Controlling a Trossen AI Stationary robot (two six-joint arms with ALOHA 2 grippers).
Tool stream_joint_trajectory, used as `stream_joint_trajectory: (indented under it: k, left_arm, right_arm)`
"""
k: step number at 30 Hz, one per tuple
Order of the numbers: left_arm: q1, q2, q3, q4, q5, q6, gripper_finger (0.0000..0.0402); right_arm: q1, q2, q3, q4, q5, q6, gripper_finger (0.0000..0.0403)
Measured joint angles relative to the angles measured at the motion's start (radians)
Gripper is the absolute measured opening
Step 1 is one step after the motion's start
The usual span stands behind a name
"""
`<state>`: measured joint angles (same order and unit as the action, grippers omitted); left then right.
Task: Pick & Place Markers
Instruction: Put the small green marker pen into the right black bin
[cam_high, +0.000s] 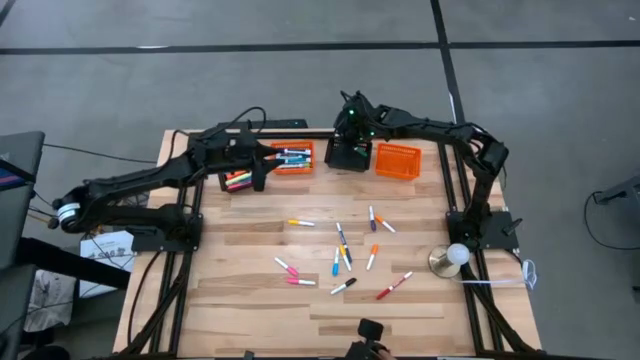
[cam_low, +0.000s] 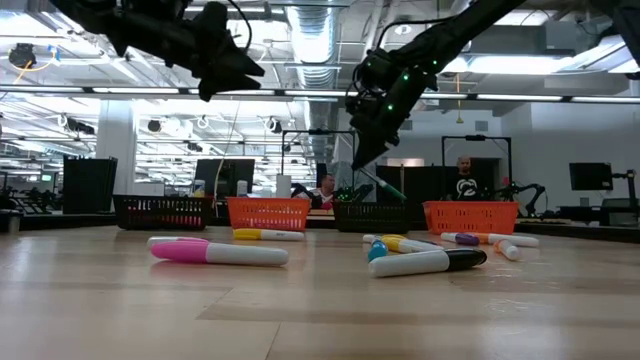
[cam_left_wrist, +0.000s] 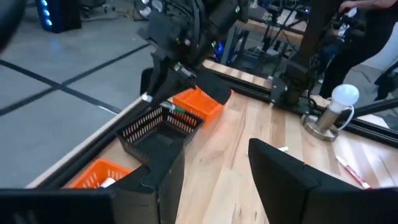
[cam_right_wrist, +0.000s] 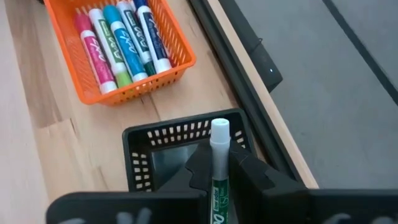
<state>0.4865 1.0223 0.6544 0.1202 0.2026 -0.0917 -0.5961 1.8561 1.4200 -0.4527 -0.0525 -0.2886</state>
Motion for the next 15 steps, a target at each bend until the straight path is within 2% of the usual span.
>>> stream_joint_trajectory:
  k: [15]
  left_arm:
    - [0.000, 0.001, -0.002, 0.000, 0.000, 0.001, 0.0177]
  right_arm:
    - [0.010, 0.000, 0.000, -0.008, -0.055, -0.026, 0.0024]
